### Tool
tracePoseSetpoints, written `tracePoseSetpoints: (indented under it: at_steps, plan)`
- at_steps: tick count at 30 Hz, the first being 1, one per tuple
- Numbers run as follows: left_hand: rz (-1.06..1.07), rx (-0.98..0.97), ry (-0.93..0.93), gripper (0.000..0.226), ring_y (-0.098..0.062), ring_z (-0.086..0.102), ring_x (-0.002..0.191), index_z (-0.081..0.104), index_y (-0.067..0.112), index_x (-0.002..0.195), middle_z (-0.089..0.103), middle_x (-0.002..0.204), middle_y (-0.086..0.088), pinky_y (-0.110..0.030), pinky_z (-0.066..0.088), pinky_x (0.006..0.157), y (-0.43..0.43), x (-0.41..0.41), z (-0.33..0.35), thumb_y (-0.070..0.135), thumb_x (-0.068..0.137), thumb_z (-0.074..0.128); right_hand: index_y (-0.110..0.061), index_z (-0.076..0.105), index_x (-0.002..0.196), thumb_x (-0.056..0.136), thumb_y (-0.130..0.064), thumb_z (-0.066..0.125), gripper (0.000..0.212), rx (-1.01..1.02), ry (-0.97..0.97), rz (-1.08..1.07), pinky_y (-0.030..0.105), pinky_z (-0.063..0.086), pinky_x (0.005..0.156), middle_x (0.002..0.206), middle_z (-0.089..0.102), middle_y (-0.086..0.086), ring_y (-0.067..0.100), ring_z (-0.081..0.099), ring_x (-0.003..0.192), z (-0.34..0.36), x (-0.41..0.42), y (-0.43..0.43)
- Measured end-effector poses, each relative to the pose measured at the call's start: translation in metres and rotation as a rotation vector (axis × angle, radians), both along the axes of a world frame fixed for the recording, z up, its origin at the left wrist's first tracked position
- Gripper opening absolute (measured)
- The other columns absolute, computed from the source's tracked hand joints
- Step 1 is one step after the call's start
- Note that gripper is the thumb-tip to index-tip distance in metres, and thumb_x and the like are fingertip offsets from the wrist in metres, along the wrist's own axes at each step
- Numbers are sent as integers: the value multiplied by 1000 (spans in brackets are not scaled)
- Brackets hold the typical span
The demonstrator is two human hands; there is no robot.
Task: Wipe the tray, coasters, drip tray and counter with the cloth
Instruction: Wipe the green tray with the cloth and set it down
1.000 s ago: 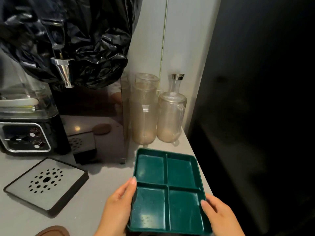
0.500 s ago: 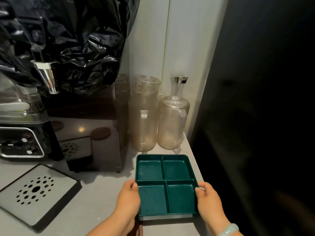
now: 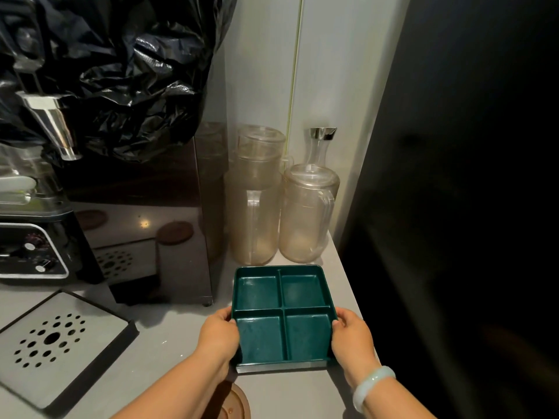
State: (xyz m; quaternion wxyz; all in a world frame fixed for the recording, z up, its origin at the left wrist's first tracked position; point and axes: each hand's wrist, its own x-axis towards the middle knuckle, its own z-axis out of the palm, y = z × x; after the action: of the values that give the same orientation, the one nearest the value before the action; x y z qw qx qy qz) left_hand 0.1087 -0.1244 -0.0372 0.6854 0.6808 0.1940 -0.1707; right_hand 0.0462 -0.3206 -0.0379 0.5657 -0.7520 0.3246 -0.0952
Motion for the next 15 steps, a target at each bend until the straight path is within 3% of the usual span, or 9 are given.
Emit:
tracePoseSetpoints:
  at_steps: [3, 6, 9, 12, 15]
  plan:
    - [20, -37, 15, 39, -39, 72, 73, 65, 19, 100, 74, 86, -19, -50, 60, 60, -1, 7, -2, -7, 95, 37, -23, 65, 94, 93, 0, 38, 35, 11, 24, 6, 40, 58, 73, 86, 70, 3, 22, 65, 81, -2, 8, -1]
    - [0, -36, 4, 43, -28, 71, 52, 65, 19, 87, 74, 62, -7, -33, 55, 43, -3, 13, -1, -15, 90, 38, -20, 66, 93, 91, 4, 35, 40, 39, 25, -2, 45, 58, 74, 85, 70, 7, 27, 66, 80, -7, 13, -3]
    - [-38, -33, -12, 43, -19, 68, 45, 63, 20, 84, 72, 55, 0, -27, 52, 39, -6, 14, 1, -16, 89, 41, -20, 65, 94, 89, 6, 33, 43, 72, 12, -4, 46, 59, 73, 87, 71, 10, 29, 67, 81, -8, 17, -5]
    - [-60, -31, -1, 37, -27, 71, 58, 66, 15, 93, 75, 68, -10, -28, 53, 45, -6, 15, 3, -11, 88, 40, -25, 63, 83, 86, 10, 34, 46, 114, -15, -4, 41, 60, 66, 85, 71, 8, 29, 67, 79, -5, 19, -4]
    - [-104, -4, 6, 43, -30, 60, 67, 62, 4, 102, 65, 77, -16, -24, 46, 47, -4, 16, 11, -14, 78, 30, -23, 65, 84, 86, 8, 33, 44, 158, -45, 7, 37, 56, 65, 86, 71, 7, 27, 66, 79, -2, 19, -3]
